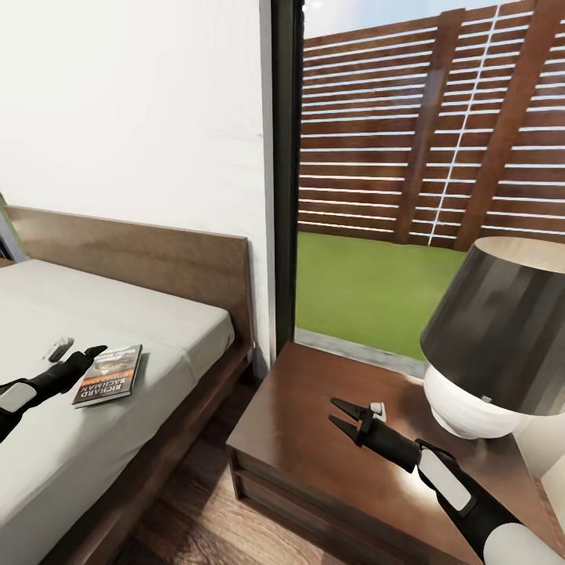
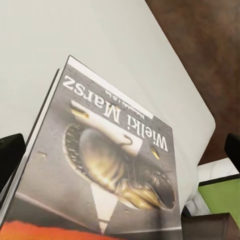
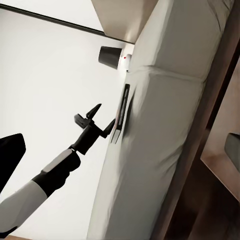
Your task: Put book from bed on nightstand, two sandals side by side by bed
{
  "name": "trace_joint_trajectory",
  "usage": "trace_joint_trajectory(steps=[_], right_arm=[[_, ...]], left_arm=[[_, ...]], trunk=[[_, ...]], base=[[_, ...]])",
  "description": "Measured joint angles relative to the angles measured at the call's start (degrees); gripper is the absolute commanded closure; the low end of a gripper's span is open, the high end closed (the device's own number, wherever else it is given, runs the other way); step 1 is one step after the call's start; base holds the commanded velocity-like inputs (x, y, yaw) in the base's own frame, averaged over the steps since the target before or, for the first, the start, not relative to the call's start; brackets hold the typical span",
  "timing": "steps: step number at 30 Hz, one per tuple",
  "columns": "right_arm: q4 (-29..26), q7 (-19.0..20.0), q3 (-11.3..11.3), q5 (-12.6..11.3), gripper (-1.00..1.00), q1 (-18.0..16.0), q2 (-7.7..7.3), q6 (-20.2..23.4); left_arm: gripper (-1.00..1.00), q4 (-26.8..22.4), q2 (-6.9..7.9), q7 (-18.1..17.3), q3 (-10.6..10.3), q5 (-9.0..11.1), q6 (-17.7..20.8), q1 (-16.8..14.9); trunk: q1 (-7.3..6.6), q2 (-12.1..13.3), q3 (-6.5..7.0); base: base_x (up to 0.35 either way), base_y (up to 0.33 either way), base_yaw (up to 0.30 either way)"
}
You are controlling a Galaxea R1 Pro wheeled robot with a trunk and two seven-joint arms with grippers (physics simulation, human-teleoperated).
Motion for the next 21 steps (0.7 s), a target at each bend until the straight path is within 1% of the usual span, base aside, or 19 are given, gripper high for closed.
trace_joint_trajectory(steps=[8, 21], right_arm=[[0.0, 0.0, 0.0, 0.0, -1.0, 0.0, 0.0, 0.0], [0.0, 0.0, -0.15, 0.0, -1.0, 0.0, 0.0, 0.0]], left_arm=[[-1.0, 0.0, 0.0, 0.0, 0.0, -0.01, 0.0, 0.0], [-1.0, 0.02, 0.06, 0.0, 0.0, -0.02, 0.0, 0.0]], trunk=[[0.0, 0.0, 0.0], [0.0, 0.0, 0.0]], base=[[-0.002, -0.006, 0.0], [-0.037, -0.043, 0.0]])
